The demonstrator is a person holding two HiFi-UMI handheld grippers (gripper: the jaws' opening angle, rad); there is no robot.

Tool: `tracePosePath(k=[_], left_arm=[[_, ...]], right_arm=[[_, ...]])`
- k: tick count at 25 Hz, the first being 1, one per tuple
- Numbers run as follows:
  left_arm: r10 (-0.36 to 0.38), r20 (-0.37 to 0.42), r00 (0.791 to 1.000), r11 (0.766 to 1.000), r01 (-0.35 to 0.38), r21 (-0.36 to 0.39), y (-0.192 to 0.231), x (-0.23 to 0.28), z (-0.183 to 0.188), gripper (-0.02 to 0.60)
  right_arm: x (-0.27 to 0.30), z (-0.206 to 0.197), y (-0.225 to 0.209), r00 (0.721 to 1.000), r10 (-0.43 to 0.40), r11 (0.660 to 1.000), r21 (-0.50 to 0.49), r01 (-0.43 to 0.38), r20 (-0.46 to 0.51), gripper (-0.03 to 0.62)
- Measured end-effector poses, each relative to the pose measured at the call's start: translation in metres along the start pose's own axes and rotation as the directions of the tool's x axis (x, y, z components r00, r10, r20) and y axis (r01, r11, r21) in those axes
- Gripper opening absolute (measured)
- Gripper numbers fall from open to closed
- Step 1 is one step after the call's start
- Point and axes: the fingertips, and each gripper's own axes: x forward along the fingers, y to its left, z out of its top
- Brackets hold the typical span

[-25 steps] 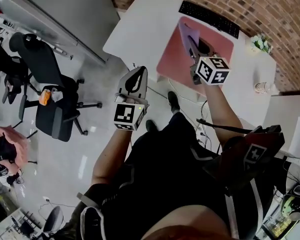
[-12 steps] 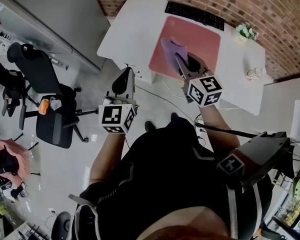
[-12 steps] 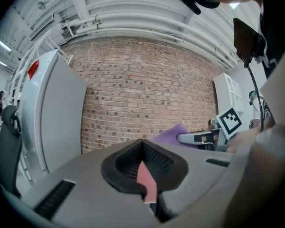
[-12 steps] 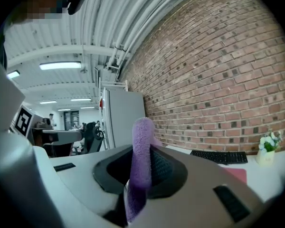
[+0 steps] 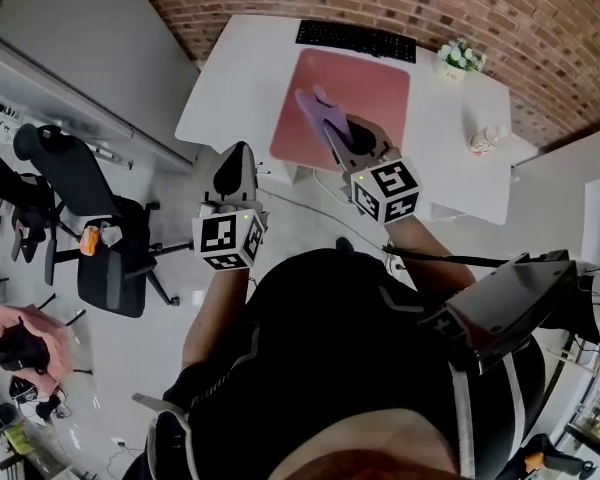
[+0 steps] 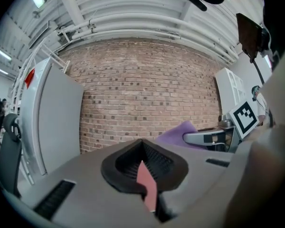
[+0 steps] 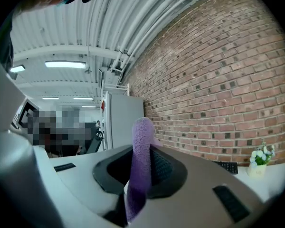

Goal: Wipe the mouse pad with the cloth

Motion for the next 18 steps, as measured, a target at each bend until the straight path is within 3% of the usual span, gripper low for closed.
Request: tracePosePath(k=[9,18], left_arm=[[0.031,0.032,0.999,0.999,-0.032,0.031,-0.01,0.005,0.015,0.003],[0.046,0.029,0.999,0.999,-0.046,0.001,-0.011,0.009,0.012,0.003]], right_arm=[[-0.006,0.005,-0.021,1.0,0.005,1.0,0.028,-0.005,0.019,0.06],[-0.006,0.014,-0.03,0.999,0.003,0.999,0.031,-0.004,0.049,0.06]])
